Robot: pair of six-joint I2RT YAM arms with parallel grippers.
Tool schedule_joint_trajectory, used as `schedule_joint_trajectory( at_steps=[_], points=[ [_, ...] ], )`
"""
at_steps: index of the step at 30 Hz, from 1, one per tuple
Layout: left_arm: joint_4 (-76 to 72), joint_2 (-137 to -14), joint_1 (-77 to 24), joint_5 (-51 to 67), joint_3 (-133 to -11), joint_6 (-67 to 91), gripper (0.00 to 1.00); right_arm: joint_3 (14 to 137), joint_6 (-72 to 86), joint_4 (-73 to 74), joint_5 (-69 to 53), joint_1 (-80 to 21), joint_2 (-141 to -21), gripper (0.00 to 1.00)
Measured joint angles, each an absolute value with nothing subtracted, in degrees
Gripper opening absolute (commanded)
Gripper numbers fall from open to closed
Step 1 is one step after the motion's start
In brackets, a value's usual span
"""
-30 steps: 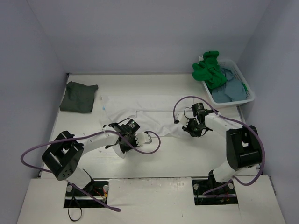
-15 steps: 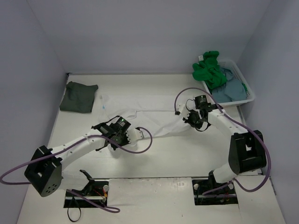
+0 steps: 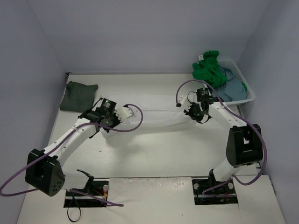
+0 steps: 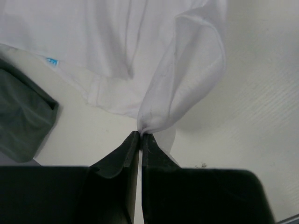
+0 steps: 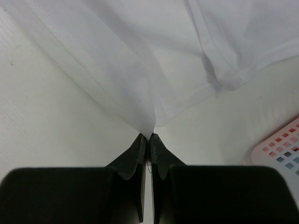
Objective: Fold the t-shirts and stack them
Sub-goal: Fold the 1/3-folded T-shirt at the center of the board.
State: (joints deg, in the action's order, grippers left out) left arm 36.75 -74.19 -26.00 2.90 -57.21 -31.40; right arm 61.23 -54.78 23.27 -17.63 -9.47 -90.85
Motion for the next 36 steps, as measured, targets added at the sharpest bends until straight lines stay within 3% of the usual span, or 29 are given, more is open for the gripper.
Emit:
schedule_joint_trajectory(
  at_steps=[20,36],
  points=[
    [29.69,-96.31,-22.79,0.95,-76.99,-32.42,0.0,77.19,-54.11,22.61,-20.36,-8.54,-105.82,0.0],
    [19.7,-102.13,-21.15,-8.47,-80.36,-32.38,0.0,84.88,-55.57,22.48,-18.15,-6.81,-113.25,0.0]
  ],
)
